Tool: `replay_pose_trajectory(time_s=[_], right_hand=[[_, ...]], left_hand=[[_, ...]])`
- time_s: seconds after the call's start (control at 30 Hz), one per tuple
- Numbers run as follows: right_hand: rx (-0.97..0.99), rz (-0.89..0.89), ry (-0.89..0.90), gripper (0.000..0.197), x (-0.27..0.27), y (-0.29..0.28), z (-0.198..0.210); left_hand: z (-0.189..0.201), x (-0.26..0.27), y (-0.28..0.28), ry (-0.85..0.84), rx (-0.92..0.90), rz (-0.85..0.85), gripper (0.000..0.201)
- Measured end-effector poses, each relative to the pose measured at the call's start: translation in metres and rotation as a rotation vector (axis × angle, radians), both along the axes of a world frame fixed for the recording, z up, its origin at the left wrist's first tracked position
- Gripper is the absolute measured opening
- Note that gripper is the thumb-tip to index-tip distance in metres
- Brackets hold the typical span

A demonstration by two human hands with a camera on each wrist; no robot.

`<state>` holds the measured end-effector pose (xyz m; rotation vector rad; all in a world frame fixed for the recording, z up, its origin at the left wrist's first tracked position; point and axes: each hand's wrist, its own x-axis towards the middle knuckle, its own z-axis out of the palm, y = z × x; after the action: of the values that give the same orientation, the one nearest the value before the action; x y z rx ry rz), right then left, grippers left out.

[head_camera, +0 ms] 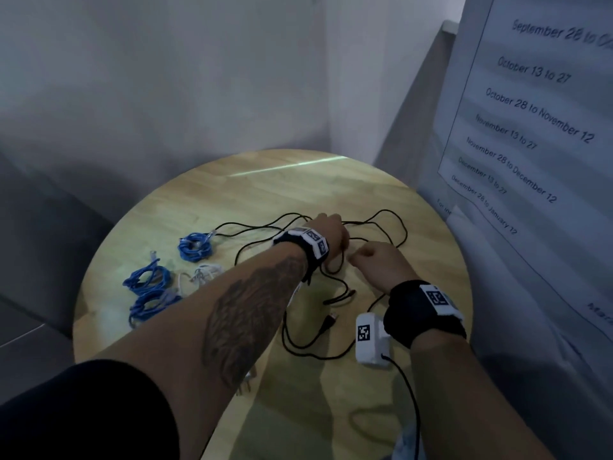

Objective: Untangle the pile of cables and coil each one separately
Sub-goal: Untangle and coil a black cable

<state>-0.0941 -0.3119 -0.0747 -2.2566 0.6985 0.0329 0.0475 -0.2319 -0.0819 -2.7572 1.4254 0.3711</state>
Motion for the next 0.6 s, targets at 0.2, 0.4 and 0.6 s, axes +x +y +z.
replay_pose_trajectory(time_s=[0.2,0.4,0.6], right_hand=[[0.220,-0.149,-0.481,0.023,0.003,-0.006,0.019],[0.506,-0.172,-0.704,0.009,0.011,-0.003,0.081],[0.200,-0.010,-0.809,0.009,0.005,0.012,0.150]], left_hand=[[0.061,0.002,0.005,0.173,-0.477,0.023,0.014],[0.145,-0.006,0.053,0.310,-0.659,0.069,0.008],[0.185,-0.023,0.104,0.445,-0.725,0.214,0.029]])
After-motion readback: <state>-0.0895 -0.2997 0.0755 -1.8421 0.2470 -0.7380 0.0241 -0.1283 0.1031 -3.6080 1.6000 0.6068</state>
